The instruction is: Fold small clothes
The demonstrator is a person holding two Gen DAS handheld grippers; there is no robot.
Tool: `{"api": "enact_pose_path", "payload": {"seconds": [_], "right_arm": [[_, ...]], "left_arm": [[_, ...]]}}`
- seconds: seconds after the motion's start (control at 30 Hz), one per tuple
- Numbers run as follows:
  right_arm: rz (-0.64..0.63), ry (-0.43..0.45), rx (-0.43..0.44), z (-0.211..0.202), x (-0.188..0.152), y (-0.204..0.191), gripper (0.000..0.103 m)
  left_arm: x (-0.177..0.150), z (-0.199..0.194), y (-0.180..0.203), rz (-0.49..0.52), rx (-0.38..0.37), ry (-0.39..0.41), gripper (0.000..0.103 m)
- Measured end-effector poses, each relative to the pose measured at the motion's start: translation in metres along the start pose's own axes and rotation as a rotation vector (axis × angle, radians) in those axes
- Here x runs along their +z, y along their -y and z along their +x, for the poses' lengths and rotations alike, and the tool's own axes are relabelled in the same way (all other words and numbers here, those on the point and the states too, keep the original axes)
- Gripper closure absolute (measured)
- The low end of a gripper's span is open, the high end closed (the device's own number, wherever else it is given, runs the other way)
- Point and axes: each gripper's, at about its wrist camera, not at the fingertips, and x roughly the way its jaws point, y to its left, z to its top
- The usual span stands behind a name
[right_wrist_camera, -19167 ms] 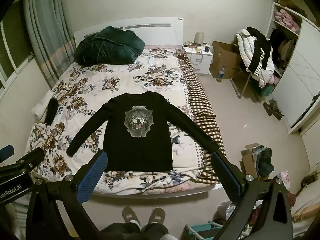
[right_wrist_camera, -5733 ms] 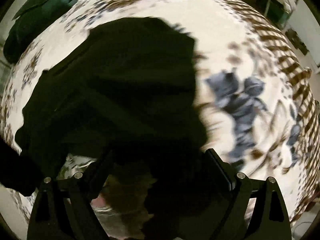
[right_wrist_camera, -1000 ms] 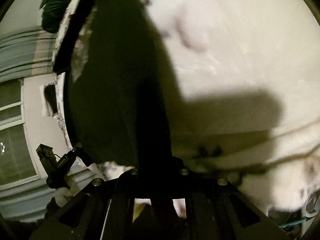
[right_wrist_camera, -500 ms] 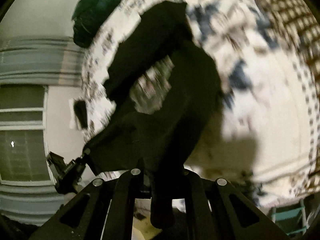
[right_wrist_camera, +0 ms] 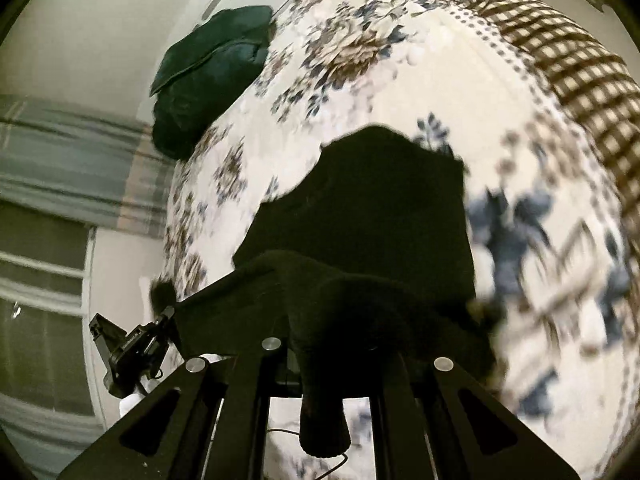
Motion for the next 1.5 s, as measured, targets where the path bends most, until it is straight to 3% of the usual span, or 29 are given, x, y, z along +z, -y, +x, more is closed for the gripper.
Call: {"api": "enact_pose_path", "payload": {"seconds": [0.2,0.4,0.47,0.53,0.57,0.6,0.73,0.93,1.07,1.17,1.23,1.3,1.4,1.5], "right_arm": [[0.108,-0.004,-0.010,0.073,0.071,0.015,0.095],[0.248,-0.034,0.031,0.128,0.125,0.036,0.094],[0.276,-0.042,0.051,0.143,0.143,0.039,0.090],[0.293,-0.043,0.072,0.153,0.158,0.041,0.077],[0.304,-0.036,0.083,0.156,0.164,0.040,0.059],[0.314,-0.031,0.098,0.158,0.169,0.040,0.048],[0.293,-0.033,0.118,0.167,0.187,0.029,0.036],[0.384,0.022,0.267,0.157,0.190,0.033,0.033],[0.301,0.051,0.164,0.149,0.198,0.030,0.033],[0.189,0.019,0.081,0.149,0.195,0.018,0.033],[0.108,-0.005,0.025,0.149,0.190,0.008,0.033],[0.051,-0.014,-0.009,0.146,0.183,0.003,0.033],[-0.020,-0.009,-0.067,0.132,0.168,-0.003,0.026],[-0.071,0.017,-0.145,0.109,0.142,-0.002,0.023]], "left_arm": [[0.044,0.077,-0.011,-0.018,0.039,-0.077,0.097],[0.075,0.126,-0.027,-0.144,0.001,-0.186,0.096],[0.084,0.137,-0.029,-0.185,-0.006,-0.212,0.096],[0.091,0.146,-0.032,-0.238,-0.028,-0.224,0.095],[0.092,0.150,-0.033,-0.276,-0.045,-0.227,0.095],[0.093,0.151,-0.035,-0.316,-0.074,-0.230,0.094],[0.093,0.151,-0.045,-0.459,-0.175,-0.211,0.088],[0.080,0.138,-0.088,-0.702,-0.277,-0.163,0.087],[0.067,0.137,-0.116,-0.885,-0.348,-0.121,0.086],[0.065,0.127,-0.131,-1.000,-0.406,0.001,0.084],[0.080,0.117,-0.129,-0.943,-0.373,0.024,0.083],[0.094,0.109,-0.116,-0.808,-0.314,0.001,0.082],[0.107,0.090,-0.075,-0.482,-0.190,-0.043,0.076],[0.089,0.071,-0.030,-0.146,-0.080,-0.089,0.068]]}}
